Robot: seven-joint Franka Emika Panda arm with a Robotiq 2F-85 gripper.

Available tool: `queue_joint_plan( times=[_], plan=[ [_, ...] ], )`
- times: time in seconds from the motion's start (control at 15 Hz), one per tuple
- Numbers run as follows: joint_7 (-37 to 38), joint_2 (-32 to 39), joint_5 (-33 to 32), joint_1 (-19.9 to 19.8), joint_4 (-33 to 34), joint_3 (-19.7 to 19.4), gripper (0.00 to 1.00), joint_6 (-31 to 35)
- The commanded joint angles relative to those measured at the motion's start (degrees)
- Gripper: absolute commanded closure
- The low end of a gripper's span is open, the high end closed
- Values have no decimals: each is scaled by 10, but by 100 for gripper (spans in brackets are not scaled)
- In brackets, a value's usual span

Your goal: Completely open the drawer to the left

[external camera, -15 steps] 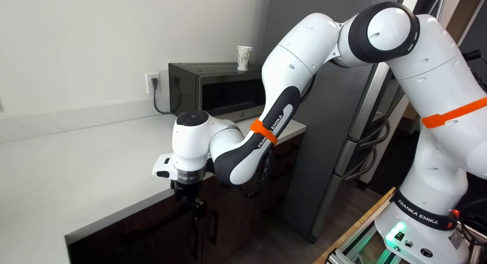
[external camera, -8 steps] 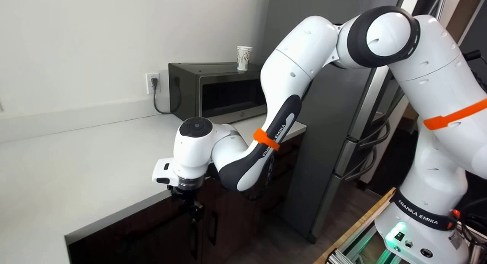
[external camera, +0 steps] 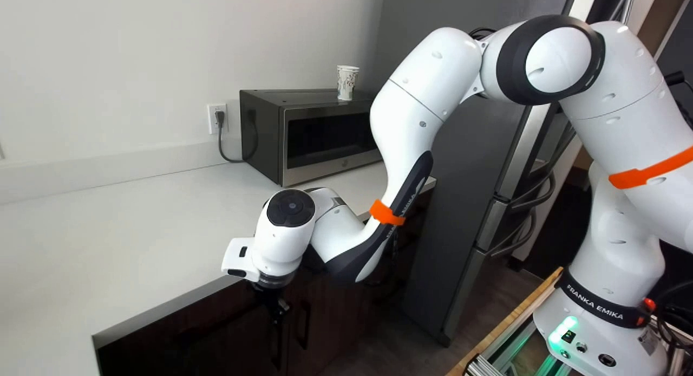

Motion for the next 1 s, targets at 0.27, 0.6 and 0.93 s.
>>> queue_joint_plan(
  times=[0.27, 0.6, 0.93],
  plan=[
    [76, 47, -111, 0, 16, -13, 0, 41],
    [58, 39, -98, -13, 10, 3, 0, 18],
    [81, 56, -116, -3, 31, -12, 0, 23]
  ],
)
